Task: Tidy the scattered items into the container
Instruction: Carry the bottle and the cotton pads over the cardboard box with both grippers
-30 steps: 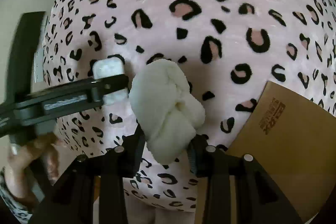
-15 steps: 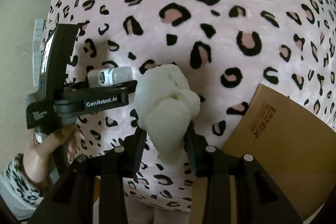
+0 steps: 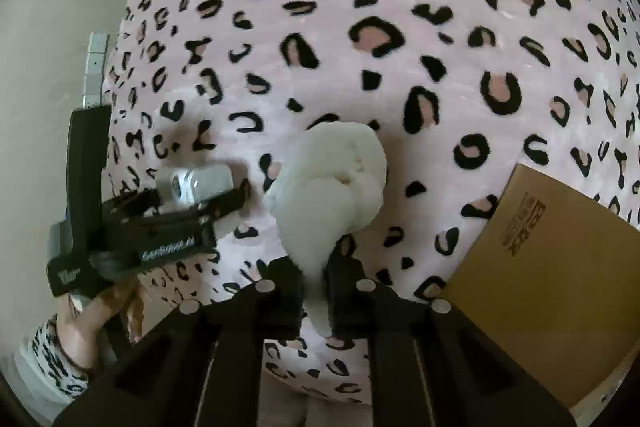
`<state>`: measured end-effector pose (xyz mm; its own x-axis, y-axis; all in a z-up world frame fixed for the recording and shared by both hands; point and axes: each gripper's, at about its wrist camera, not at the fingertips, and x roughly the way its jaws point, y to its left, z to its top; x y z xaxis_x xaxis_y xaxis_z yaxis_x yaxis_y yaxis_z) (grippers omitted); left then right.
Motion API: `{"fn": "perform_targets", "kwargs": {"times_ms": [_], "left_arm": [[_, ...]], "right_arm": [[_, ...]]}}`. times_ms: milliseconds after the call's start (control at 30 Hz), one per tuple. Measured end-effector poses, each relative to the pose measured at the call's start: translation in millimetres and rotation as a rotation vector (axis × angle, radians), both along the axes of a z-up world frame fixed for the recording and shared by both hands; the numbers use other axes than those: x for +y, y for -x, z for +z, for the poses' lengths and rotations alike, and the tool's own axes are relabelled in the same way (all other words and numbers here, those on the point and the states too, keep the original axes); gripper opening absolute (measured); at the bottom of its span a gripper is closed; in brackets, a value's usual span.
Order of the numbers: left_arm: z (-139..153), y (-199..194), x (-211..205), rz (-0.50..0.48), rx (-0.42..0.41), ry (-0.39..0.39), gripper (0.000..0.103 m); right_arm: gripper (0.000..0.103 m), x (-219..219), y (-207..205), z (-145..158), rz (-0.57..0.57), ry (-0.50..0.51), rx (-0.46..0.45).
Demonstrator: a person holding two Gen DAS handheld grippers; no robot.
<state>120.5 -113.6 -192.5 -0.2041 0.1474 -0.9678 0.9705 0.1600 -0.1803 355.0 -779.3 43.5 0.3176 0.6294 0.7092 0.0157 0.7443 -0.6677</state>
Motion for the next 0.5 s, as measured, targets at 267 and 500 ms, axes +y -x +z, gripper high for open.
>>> {"fn": "perform_targets", "kwargs": {"times_ms": [267,500], "left_arm": [[45,-6,40,0.014,-0.007,0.027,0.081],[85,2,68,0.023,-0.014,0.056,0.081]], "right_arm": [[0.008,8,-25,-44,0.082,0.024,-0.027],[0.008,1,-60,-80,0.16,0.043,-0.063]]}}
